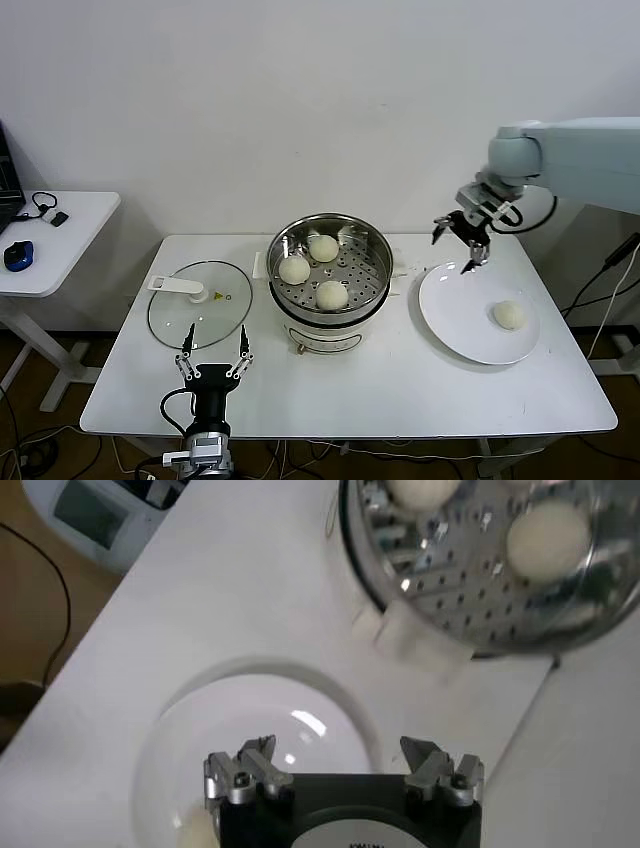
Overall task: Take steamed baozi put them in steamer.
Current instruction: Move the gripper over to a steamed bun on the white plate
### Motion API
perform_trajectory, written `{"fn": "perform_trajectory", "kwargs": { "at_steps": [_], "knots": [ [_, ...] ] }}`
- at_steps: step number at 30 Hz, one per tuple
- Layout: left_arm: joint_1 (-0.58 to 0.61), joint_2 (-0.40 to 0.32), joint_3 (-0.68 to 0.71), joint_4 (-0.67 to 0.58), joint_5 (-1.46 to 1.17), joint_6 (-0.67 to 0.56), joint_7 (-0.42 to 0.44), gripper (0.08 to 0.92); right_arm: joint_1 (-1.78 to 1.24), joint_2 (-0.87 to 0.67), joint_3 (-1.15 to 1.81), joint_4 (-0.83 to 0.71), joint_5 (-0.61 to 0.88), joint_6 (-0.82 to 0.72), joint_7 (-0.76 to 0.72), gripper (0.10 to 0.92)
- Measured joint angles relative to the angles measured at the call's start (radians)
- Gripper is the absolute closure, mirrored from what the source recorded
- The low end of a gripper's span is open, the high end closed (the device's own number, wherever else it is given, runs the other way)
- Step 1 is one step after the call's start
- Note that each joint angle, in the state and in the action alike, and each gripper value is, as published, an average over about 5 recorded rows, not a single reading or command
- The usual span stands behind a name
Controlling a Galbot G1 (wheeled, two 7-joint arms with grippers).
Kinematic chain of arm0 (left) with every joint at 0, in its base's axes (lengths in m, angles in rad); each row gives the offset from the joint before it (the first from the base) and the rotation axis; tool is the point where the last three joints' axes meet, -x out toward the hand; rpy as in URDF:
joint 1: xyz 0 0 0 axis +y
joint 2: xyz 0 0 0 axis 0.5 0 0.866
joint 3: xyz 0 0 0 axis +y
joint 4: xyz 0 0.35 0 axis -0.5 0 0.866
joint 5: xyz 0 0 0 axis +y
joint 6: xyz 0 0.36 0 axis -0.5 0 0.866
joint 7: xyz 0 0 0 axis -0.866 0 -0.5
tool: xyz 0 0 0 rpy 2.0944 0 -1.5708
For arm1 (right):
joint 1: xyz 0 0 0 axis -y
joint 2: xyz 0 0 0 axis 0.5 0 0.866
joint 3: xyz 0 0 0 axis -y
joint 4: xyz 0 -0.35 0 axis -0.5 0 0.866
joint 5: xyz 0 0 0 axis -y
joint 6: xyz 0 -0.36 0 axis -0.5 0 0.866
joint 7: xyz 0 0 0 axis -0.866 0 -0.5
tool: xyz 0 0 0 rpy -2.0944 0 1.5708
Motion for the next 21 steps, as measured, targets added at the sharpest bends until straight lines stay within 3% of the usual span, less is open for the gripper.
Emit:
{"fn": "perform_trajectory", "kwargs": {
  "at_steps": [10,21],
  "knots": [
    [0.000,0.000,-0.011,0.015,0.001,-0.009,-0.008,0.177,-0.142,-0.123,0.084,-0.134,-0.075,-0.030,-0.050,0.203],
    [0.005,0.000,-0.019,0.034,0.010,-0.018,-0.018,0.177,-0.375,-0.158,0.261,-0.320,-0.188,-0.011,-0.078,0.203]
  ]
}}
